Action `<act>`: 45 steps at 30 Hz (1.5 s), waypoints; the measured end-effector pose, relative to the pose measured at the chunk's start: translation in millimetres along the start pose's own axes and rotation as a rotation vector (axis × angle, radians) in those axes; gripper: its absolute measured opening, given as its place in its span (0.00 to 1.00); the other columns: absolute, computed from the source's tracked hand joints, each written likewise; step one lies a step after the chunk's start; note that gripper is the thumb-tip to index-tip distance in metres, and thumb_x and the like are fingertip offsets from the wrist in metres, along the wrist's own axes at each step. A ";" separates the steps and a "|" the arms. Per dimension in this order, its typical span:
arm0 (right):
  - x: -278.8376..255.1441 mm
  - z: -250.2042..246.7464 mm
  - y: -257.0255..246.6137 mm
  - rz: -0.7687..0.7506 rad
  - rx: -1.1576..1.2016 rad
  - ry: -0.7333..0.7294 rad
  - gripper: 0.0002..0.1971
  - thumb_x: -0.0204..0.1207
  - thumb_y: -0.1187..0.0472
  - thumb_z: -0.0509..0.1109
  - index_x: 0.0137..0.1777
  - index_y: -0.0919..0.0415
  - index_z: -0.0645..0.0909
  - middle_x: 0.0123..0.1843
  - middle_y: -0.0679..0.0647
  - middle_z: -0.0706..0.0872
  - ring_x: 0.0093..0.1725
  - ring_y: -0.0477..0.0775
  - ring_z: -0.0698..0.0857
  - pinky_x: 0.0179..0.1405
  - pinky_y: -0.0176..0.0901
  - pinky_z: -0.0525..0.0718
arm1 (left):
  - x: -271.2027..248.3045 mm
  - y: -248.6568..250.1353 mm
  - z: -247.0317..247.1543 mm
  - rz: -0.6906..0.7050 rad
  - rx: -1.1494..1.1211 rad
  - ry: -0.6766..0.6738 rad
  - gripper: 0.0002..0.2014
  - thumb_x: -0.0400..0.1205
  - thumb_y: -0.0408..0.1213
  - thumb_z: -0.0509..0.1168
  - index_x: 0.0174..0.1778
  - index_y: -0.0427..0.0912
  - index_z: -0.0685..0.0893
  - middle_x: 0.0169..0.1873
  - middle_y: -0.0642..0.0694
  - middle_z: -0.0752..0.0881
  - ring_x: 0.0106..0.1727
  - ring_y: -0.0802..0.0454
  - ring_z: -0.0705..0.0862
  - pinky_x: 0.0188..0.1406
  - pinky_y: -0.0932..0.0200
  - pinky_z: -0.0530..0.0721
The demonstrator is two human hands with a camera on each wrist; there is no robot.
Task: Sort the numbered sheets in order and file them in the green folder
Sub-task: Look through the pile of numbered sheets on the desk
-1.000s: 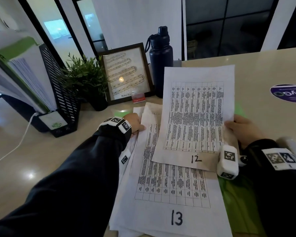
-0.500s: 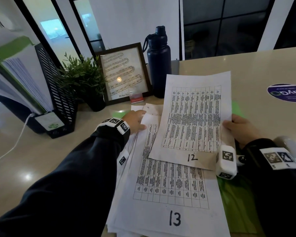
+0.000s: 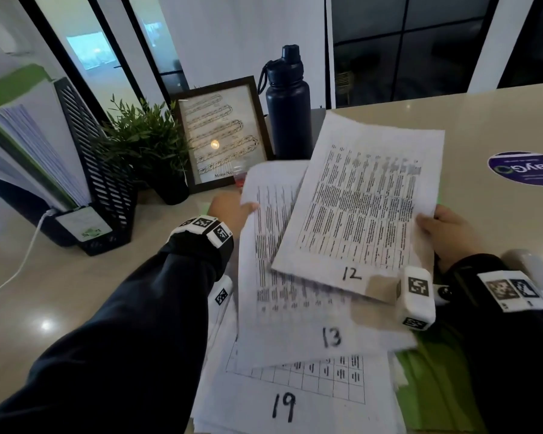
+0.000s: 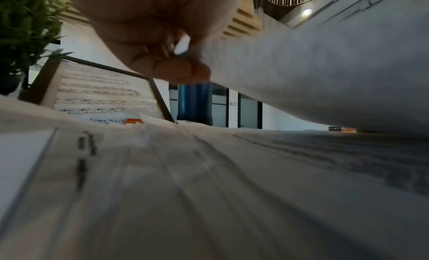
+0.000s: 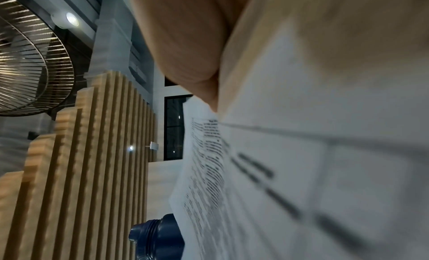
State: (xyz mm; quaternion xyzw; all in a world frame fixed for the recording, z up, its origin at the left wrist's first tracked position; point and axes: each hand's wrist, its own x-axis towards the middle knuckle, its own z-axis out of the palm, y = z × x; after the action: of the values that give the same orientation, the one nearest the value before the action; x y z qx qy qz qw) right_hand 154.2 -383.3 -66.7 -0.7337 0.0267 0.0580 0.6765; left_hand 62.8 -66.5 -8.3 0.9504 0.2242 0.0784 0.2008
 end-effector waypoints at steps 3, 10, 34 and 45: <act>4.4 -2.7 2.4 -0.006 0.117 0.110 0.08 0.80 0.62 0.62 0.46 0.54 0.83 0.41 0.51 0.86 0.39 0.54 0.83 0.47 0.48 0.81 | 3.3 -0.3 -2.5 -0.023 -0.071 0.227 0.19 0.83 0.49 0.59 0.42 0.34 0.81 0.39 0.36 0.84 0.47 0.37 0.83 0.36 0.52 0.73; 2.7 -3.5 1.3 0.009 0.149 0.138 0.09 0.81 0.58 0.62 0.41 0.56 0.81 0.41 0.54 0.85 0.34 0.48 0.82 0.44 0.47 0.81 | 1.9 1.5 -7.3 0.060 -0.118 0.261 0.30 0.82 0.59 0.52 0.58 0.32 0.80 0.43 0.35 0.83 0.47 0.39 0.82 0.33 0.62 0.62; -8.8 2.2 -4.1 -0.142 0.056 0.120 0.09 0.77 0.68 0.66 0.55 0.61 0.82 0.44 0.55 0.87 0.38 0.50 0.83 0.38 0.40 0.79 | -7.4 6.3 5.3 0.092 -0.611 0.021 0.19 0.88 0.45 0.48 0.53 0.38 0.81 0.27 0.44 0.81 0.22 0.52 0.75 0.21 0.64 0.71; -17.3 1.9 -11.4 -0.037 -0.042 0.176 0.13 0.79 0.70 0.62 0.60 0.61 0.81 0.50 0.56 0.82 0.45 0.54 0.79 0.47 0.42 0.72 | -4.9 -4.8 12.6 -0.073 -0.050 -0.251 0.16 0.81 0.38 0.65 0.63 0.35 0.78 0.61 0.33 0.82 0.62 0.34 0.81 0.58 0.50 0.79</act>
State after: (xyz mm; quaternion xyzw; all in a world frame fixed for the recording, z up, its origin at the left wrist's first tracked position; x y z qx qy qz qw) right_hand 138.3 -381.2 -53.5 -0.7504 0.0711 -0.0186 0.6569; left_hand 59.5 -69.2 -22.1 0.9386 0.2296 -0.0430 0.2538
